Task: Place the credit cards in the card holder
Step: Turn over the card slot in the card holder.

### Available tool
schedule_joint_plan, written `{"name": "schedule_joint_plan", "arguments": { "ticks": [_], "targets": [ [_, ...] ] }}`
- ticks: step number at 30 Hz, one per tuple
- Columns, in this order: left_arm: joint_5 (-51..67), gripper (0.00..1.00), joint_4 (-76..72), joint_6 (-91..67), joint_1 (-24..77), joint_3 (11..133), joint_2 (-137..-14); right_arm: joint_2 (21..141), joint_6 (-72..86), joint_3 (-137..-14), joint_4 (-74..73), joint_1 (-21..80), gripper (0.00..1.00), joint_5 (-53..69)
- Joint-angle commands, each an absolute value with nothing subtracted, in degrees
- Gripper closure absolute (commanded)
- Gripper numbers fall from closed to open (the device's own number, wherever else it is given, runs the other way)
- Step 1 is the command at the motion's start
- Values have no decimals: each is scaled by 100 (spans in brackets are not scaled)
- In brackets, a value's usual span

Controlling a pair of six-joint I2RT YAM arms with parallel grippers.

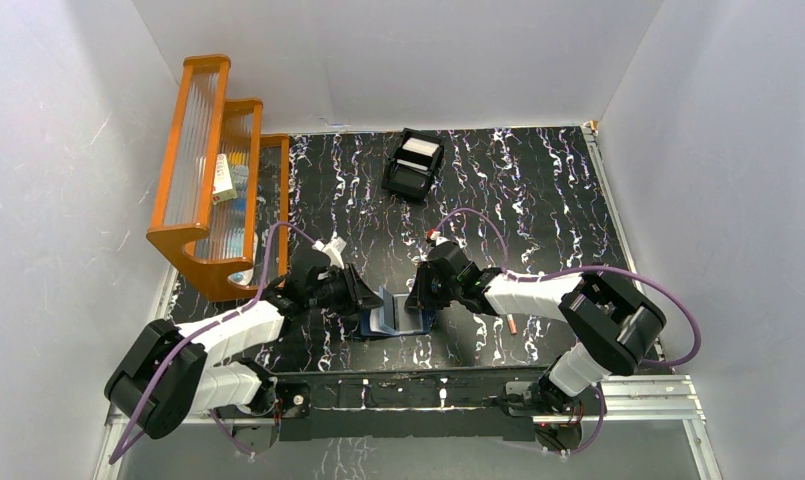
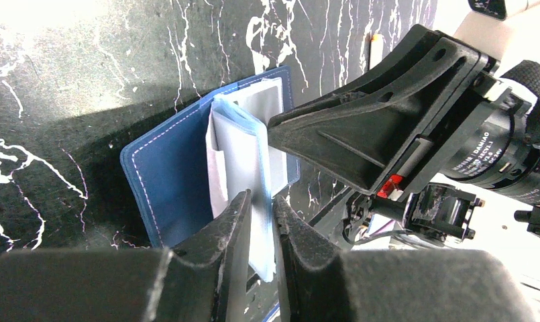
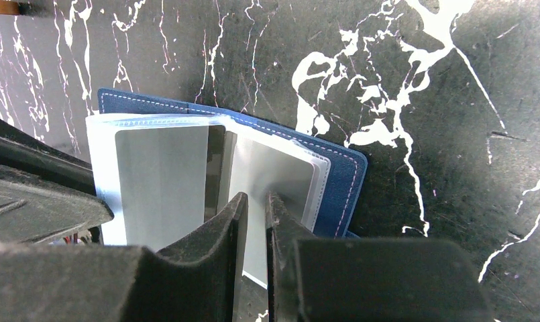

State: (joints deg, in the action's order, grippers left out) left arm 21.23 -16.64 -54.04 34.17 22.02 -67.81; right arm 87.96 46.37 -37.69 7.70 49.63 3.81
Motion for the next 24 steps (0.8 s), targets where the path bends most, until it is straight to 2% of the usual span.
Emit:
{"name": "schedule_joint_plan", "arguments": {
  "ticks": [1,7,13,16,24],
  "targets": [
    [2111,85,-1709,-5323,3387,2175,-6795,8804,4547,-3609,422,4979,76,246],
    [2143,100,-1859,-5313,3387,2150,-6822,8801,4547,-3604,446,4978,76,242],
    [2395,100,-2374,-5361,3389,2057,-6754,8851,4554,-3605,483,4977,76,271],
    [2417,94,-2393,-5354,3389,2065,-6787,8867,4546,-3617,494,4981,76,281],
    [2522,90,-2726,-5418,3384,1965,-6839,8875,4540,-3640,492,4981,76,282]
  ]
}}
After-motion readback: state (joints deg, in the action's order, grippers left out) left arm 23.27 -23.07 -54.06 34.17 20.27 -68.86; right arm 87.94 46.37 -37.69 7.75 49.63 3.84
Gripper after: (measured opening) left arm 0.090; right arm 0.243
